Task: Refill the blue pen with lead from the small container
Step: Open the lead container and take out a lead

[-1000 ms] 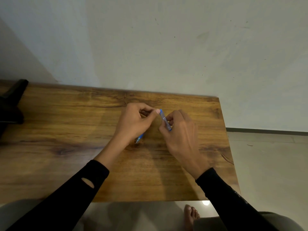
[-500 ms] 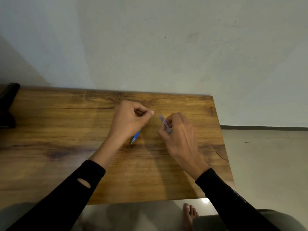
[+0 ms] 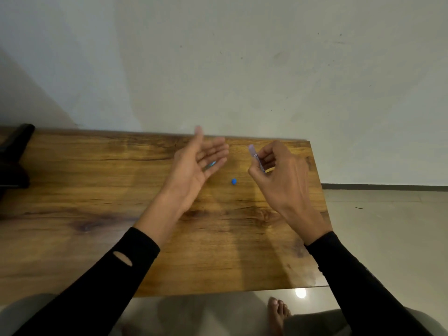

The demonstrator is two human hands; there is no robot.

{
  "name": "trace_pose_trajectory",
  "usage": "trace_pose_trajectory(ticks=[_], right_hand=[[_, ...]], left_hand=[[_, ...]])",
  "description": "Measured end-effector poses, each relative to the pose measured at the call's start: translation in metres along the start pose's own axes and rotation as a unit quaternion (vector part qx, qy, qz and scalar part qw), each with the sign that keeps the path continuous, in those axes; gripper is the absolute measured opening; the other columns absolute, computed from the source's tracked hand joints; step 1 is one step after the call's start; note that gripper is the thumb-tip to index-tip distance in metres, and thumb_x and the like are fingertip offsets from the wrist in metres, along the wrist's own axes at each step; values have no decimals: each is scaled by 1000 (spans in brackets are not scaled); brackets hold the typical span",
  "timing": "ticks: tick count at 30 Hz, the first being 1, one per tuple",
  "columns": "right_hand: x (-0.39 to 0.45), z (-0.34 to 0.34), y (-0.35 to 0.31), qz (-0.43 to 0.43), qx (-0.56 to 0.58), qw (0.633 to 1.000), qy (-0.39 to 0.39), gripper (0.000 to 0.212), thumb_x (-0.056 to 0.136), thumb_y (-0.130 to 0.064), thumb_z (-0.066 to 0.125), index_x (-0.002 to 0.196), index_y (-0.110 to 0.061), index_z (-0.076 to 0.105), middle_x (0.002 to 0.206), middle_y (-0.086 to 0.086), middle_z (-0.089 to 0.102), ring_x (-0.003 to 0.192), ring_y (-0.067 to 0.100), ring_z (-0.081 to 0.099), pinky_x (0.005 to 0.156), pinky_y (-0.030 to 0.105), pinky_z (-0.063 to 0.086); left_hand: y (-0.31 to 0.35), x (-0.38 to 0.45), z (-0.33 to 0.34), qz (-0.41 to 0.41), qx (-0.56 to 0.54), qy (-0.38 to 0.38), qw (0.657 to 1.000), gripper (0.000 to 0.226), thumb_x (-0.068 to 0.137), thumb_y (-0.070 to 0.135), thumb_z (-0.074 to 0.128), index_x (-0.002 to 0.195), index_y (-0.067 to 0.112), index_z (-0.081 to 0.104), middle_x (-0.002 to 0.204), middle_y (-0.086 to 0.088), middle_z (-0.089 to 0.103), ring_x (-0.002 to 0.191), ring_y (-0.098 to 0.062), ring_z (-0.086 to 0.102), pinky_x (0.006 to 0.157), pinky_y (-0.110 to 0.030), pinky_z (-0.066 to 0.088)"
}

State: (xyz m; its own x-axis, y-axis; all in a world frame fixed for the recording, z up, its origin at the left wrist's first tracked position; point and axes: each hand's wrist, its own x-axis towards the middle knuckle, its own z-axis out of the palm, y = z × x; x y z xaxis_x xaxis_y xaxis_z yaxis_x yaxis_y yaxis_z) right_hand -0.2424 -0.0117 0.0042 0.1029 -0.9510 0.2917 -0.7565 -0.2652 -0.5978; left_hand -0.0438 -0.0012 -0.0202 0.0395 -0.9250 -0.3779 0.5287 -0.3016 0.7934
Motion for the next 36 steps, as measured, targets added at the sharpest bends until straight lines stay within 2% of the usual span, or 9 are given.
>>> trace_pose_trajectory(ticks=[3,6,10,13,24,27,31,33,36], right_hand=[[3,-6,-11,-35,58,997,-40,14,94,-20,75,96,-27,63,82,-14,69,71,1,68,63,25,59],[5,-13,-22,-111,64,987,-102,13,91,-16,73,101,-22,67,91,-8,71,76,6,66,68,27,59],[6,-19,-38,-227,-17,961,-159,12,93,-16,72,102,-19,65,96,-6,63,79,12,54,63,27,48],[8,-23,-48,-272,-61,944,-176,12,93,-15,69,105,-14,67,102,0,65,85,17,56,63,34,51],[11,-32,-57,-296,-132,928,-186,7,93,-11,69,100,-9,66,104,5,65,90,20,55,57,28,35],[11,-32,-57,-292,-138,928,-184,8,94,-11,70,99,-11,65,104,4,64,89,17,52,58,27,32],[13,-34,-54,-287,-135,933,-169,10,92,-12,72,100,-10,65,104,5,62,90,12,38,58,29,35],[16,-37,-52,-288,-139,934,-157,11,90,-9,72,98,-9,65,104,6,61,91,13,36,56,27,35],[19,-43,-48,-290,-162,933,-138,11,89,-8,71,99,-7,67,106,8,60,91,18,43,60,16,19]], left_hand=[[11,-4,-5,-56,-232,-67,969,97,104,79,28,147,-1,62,148,-25,68,143,-32,65,121,-45,51],[13,-12,0,-57,-299,-102,947,113,99,87,17,157,-3,50,158,-29,58,155,-37,51,132,-47,36],[14,-22,11,-70,-344,-161,922,130,89,99,16,165,-5,36,168,-32,43,163,-40,35,137,-50,22],[10,-28,14,-67,-350,-182,916,136,83,103,16,167,-2,33,171,-31,39,166,-40,31,138,-51,16],[1,-27,16,-54,-331,-188,923,137,82,104,17,167,-2,34,172,-30,37,169,-40,21,139,-49,1],[0,-27,16,-41,-321,-187,928,136,83,104,17,167,-2,33,173,-30,36,168,-39,25,139,-48,10],[2,-28,16,-29,-330,-188,925,135,84,102,18,167,-3,34,169,-29,43,139,-37,61,108,-44,60],[3,-29,16,-26,-327,-190,925,134,85,103,18,167,-2,35,165,-29,47,133,-37,66,97,-42,65],[1,-27,14,-27,-314,-191,929,134,84,103,20,168,-1,32,168,-29,42,145,-38,55,116,-42,50]])
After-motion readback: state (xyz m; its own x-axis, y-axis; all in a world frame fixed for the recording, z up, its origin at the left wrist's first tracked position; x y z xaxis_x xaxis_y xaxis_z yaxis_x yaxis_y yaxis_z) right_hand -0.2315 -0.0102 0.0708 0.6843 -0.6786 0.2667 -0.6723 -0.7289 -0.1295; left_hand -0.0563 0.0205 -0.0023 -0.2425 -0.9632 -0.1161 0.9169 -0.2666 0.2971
